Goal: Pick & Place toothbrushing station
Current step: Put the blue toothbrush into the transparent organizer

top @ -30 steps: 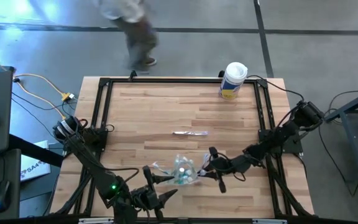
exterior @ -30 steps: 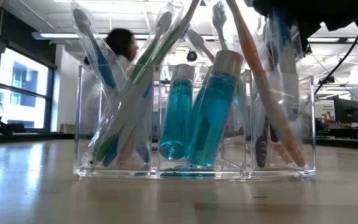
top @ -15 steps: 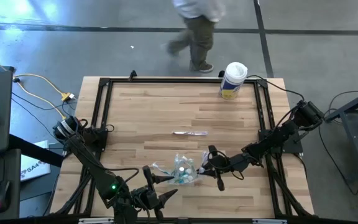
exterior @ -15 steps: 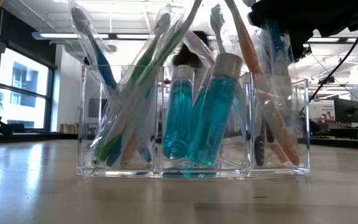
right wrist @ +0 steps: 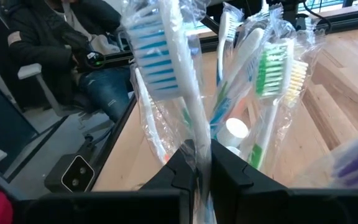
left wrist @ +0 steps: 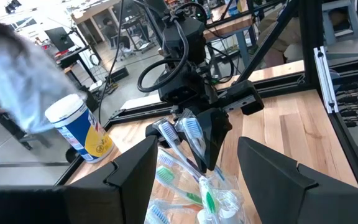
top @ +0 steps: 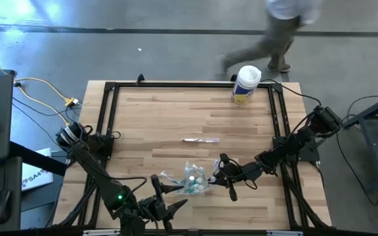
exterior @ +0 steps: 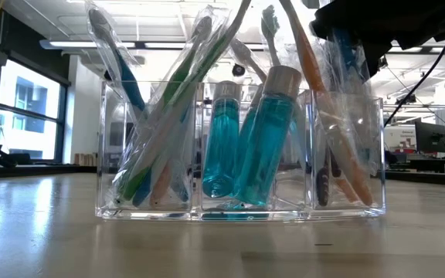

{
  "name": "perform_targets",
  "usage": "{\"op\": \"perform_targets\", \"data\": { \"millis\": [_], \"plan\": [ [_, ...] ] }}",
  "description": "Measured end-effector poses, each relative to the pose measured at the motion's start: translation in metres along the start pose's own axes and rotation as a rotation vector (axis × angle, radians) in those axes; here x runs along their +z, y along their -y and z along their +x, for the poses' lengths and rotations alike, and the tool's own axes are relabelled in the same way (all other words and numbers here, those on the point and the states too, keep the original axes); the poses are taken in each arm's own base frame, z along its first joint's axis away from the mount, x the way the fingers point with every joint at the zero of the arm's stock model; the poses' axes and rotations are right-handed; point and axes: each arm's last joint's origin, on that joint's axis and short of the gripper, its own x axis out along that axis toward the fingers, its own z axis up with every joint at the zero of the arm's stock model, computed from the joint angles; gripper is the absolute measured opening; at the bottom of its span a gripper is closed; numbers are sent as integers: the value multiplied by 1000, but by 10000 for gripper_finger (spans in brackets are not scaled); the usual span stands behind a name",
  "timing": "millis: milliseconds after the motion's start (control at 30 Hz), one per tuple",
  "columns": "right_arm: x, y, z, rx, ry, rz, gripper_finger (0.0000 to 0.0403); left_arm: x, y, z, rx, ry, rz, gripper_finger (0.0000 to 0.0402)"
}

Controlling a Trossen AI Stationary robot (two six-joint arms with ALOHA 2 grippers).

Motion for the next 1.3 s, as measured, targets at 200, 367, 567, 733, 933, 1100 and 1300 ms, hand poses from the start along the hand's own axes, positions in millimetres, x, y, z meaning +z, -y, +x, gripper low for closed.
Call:
{"op": "perform_targets", "data": {
  "millis": [200,367,567,733,933,1100,1300],
  "plan": [
    [-3,1,2,-4,-6,-1,17,0,0,0,0,0,1,221],
    [-16,6,12,-19,-34,28,17,0,0,0,0,0,2,221],
    [-22,11,20,36,-38,53,18,-1,0,0,0,-4,12,221],
    [-21,11,20,38,-33,55,19,-2,0,0,0,-8,21,221],
    [-21,11,20,41,-30,59,46,-2,0,0,0,-8,20,221],
    [-21,10,20,56,-36,60,86,-2,0,0,0,-8,20,221],
    [-22,11,20,55,-44,58,145,-2,0,0,0,-8,20,221]
  ]
}}
